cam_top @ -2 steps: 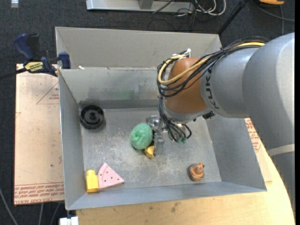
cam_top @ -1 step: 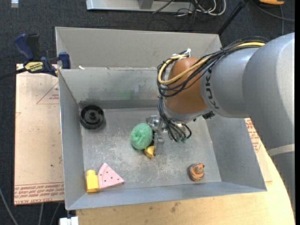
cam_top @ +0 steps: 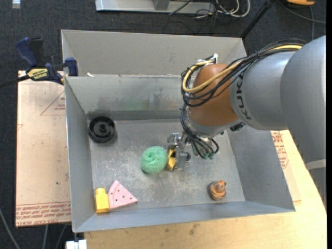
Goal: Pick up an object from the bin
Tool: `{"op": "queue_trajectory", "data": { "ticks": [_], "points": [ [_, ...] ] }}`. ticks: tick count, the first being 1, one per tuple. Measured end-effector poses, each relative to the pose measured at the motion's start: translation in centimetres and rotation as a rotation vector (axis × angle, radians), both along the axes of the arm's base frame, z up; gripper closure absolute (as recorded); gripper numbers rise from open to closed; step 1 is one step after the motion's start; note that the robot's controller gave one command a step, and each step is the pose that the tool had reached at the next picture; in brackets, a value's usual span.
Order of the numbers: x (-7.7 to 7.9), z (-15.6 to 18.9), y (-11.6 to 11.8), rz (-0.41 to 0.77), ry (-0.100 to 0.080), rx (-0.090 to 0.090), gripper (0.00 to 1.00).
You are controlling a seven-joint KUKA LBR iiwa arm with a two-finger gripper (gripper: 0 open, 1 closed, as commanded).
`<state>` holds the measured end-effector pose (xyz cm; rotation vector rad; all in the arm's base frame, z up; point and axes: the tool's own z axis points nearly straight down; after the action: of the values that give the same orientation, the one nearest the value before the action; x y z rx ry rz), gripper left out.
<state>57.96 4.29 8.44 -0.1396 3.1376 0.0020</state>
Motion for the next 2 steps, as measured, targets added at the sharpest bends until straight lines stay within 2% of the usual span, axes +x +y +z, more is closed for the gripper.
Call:
{"op": "queue_trajectory", "data": {
  "ticks": [1,2],
  "points": [
    [2.79,4.10,-0.63,0.000,-0.002,-0.001,1.00],
    [2.79,4.10,-0.63,0.001,-0.002,-0.001,1.00]
  ]
}}
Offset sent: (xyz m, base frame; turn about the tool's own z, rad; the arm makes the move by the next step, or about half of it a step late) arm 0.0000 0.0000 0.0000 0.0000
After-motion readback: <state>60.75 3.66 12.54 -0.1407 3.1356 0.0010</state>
